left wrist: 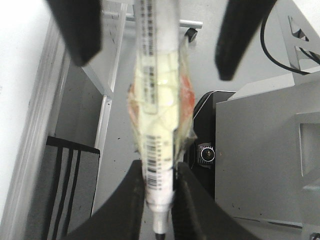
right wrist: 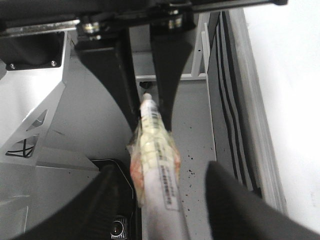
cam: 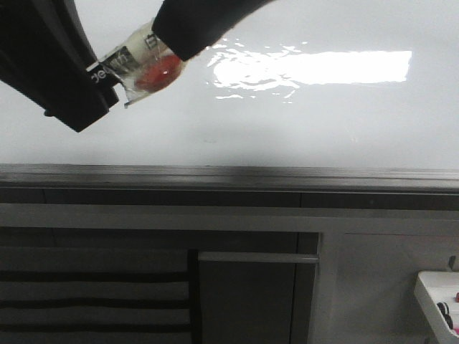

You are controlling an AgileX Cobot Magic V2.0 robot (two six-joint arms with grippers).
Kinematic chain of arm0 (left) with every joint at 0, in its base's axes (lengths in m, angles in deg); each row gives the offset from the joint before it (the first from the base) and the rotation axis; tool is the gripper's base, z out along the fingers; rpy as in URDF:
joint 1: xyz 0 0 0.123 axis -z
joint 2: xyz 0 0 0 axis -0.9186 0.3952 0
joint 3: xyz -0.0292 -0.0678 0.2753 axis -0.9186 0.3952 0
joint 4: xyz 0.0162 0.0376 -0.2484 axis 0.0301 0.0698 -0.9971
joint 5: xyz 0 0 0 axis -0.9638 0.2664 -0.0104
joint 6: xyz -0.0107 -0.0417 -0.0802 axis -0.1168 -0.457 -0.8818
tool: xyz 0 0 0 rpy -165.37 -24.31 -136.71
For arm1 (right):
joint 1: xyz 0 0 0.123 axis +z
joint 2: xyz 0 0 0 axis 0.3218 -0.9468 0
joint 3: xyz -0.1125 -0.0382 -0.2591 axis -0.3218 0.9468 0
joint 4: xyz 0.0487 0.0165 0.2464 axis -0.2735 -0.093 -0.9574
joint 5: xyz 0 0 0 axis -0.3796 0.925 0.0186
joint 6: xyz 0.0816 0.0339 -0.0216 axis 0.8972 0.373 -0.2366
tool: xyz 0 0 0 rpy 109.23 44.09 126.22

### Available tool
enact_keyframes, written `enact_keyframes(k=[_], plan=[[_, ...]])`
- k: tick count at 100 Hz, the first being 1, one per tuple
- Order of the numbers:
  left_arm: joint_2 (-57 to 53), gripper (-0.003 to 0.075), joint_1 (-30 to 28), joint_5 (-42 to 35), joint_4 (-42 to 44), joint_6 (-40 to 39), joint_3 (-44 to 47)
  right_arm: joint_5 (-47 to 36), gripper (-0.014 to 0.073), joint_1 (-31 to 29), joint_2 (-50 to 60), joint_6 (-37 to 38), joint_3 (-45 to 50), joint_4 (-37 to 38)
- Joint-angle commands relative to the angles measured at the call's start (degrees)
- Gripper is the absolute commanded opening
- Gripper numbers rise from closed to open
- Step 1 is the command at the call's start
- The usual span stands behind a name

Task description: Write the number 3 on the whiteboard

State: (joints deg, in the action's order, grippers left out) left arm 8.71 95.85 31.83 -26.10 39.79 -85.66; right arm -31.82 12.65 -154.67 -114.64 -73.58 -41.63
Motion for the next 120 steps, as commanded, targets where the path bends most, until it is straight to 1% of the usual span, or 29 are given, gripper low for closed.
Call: enact_keyframes(k=[1,11,15,32,58,65,73,83,97,108,114,120], plan=[[-2.0,-0.0018,0.4,-1.8,-2.7,0.1,-1.9,-0.7,0.0232,0.1,1.6,-0.6,-1.9,-2.2],[-2.1,-0.0012,0.4,-3.0,-1.8,0.1,-1.9,-0.7,0.0157,0.1,1.6,-0.6,-1.9,-2.2],[-2.1,0.0004,0.4,-3.0,-1.4,0.0,-1.9,-0.7,0.0135,0.1,1.6,-0.6,-1.9,-2.2],[-2.1,0.0117,0.4,-3.1,-1.0,-0.3,-1.9,-0.7,0.0051,0.1,1.6,-0.6,-1.9,-2.2],[-2.1,0.0330,0.4,-4.3,-0.9,-0.9,-1.9,-0.6,-0.0029,0.1,1.6,-0.6,-1.9,-1.9],[-2.1,0.0370,0.4,-5.0,-0.7,-1.3,-1.9,-1.2,-0.0034,0.1,1.7,-0.6,-1.9,-0.8],[-2.9,0.0381,0.2,-6.3,-0.4,-1.9,-2.4,-2.8,-0.0034,0.1,2.6,0.1,-1.9,1.5],[-5.7,0.0381,-1.5,-7.3,-0.5,-3.1,-3.1,-5.1,-0.0034,0.1,4.8,4.4,-1.9,5.3],[-11.1,0.0380,-6.8,-6.6,-0.4,-7.3,-2.9,-5.3,-0.0034,-1.7,9.8,14.9,-1.9,14.7],[-15.9,0.0380,-12.5,-7.1,-0.6,-9.3,-1.1,-4.3,-0.0034,-5.8,13.9,23.7,-1.5,20.3],[-19.2,0.0380,-15.3,-7.7,-1.6,-9.8,0.6,-4.1,-0.0034,-8.4,16.1,27.7,-0.8,21.1],[-22.1,0.0380,-18.3,-8.5,-3.1,-9.8,3.0,-3.9,-0.0034,-11.4,18.2,30.0,0.7,21.1]])
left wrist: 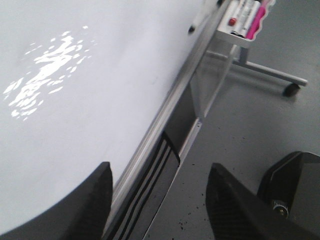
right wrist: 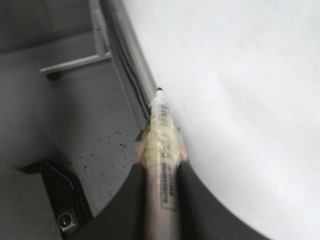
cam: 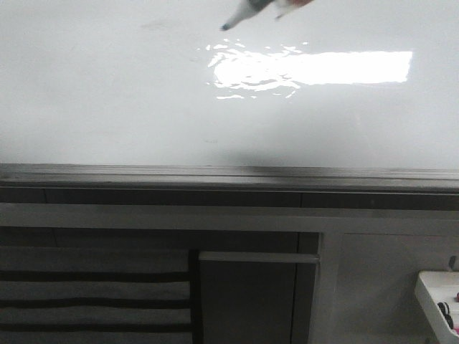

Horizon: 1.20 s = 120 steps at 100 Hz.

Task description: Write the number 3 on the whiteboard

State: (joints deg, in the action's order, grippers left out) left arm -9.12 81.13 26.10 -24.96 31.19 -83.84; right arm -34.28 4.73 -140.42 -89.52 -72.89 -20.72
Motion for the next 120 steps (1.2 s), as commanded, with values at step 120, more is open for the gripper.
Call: enact_keyframes(k=[120], plan=[[-19.4,0.0377,-10.0,-18.0,-13.2,-1.2,18.7,-11.6,-0.0034,-3.9,-7.3,15.3,-2.6,-6.2]])
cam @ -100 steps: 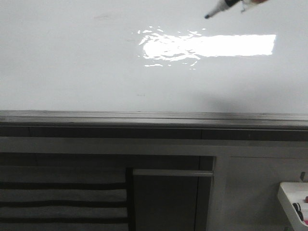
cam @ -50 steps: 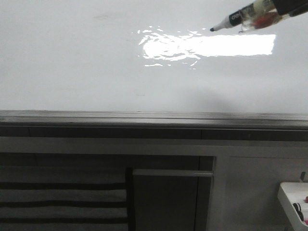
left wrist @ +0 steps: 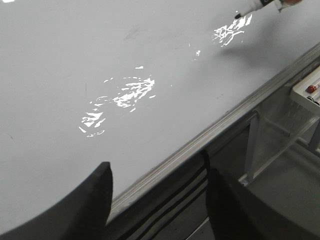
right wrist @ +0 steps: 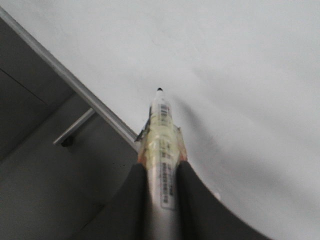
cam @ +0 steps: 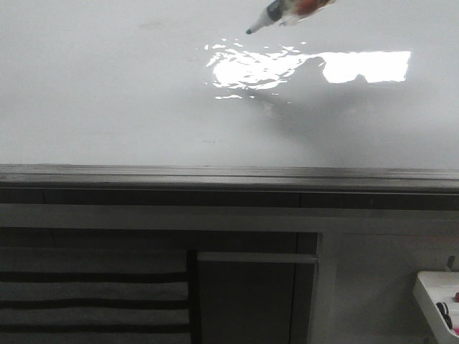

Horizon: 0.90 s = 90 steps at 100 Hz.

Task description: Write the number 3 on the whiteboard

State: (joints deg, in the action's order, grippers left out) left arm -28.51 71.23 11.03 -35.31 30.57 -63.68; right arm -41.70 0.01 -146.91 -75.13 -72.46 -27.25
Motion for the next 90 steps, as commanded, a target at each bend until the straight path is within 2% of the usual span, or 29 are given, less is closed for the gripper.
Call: enact_keyframes(k=[1,25,38,48,62,75,90], plan=[[0.0,0.0377,-0.1,-3.0,-2.9,-0.6,-1.5,-4.5,-0.0034,0.9,-1.0,0.9,-3.1,0.4],[0.0,0.0377,-0.1,-3.0,-2.9,-0.6,-1.5,-10.0,-0.0034,1.1,-5.6,0.9,-3.5,2.3],[0.0,0.0377,-0.1,-3.0,-2.9,-0.6,-1.5,-10.4,-0.0034,-0.1,-6.0,1.4,-3.5,3.9],[0.0,0.0377,-0.1,-3.0,-2.9,-0.6,-1.5,-8.6,-0.0034,-2.0,-4.4,5.3,-3.4,7.3],[0.0,0.0377,-0.1,-3.2,-2.9,-0.6,-1.5,-4.2,-0.0034,-1.4,-2.4,5.6,-1.3,5.8],[0.0,0.0377,-0.1,-4.3,-2.9,-0.6,-1.5,-10.2,-0.0034,2.7,-5.0,5.6,1.7,5.6],[0.0,0.0377,-0.1,-4.7,-2.9,-0.6,-1.5,-12.8,-0.0034,2.5,-5.7,5.7,1.7,7.1]])
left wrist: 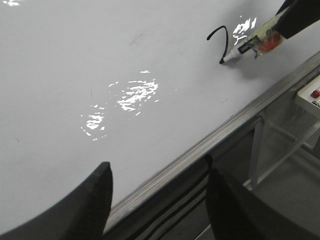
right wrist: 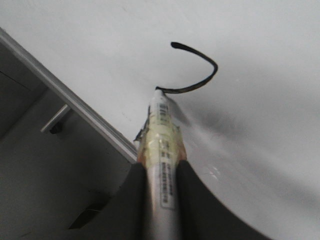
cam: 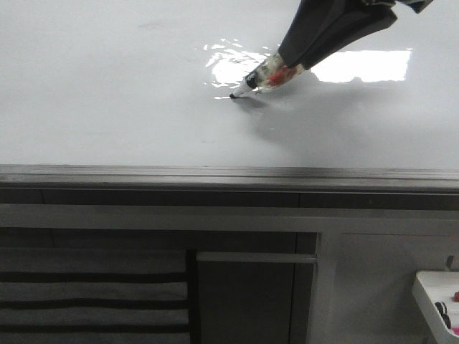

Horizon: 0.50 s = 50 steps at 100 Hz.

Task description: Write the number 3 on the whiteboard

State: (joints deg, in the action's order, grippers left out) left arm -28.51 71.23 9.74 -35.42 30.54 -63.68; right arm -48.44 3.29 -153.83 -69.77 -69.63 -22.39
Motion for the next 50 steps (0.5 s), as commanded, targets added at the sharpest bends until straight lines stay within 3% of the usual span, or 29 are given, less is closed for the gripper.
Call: enact_keyframes(k=[1,20,36,50], plan=[[0.0,0.0377,-0.1,-3.4,-2.7,-0.6,-1.5,-5.9,-0.0034,-0.9,1.3,0.7,-1.1,2.5],[0.0,0.0377,-0.1,-3.5,-2.2,-0.6,-1.5,-0.8,-0.0034,-2.2,7.3,3.3,3.1,4.6],[0.0,0.0377,-0.1,-3.5,-2.2,-0.6,-1.5,-8.6,-0.0034,2.2,5.1,3.3,6.5,1.8],[0.0,0.0377,-0.1,-3.5,-2.2,-0.6,-1.5,-10.4,-0.0034,5.3,1.0,3.3,2.8,1.8]])
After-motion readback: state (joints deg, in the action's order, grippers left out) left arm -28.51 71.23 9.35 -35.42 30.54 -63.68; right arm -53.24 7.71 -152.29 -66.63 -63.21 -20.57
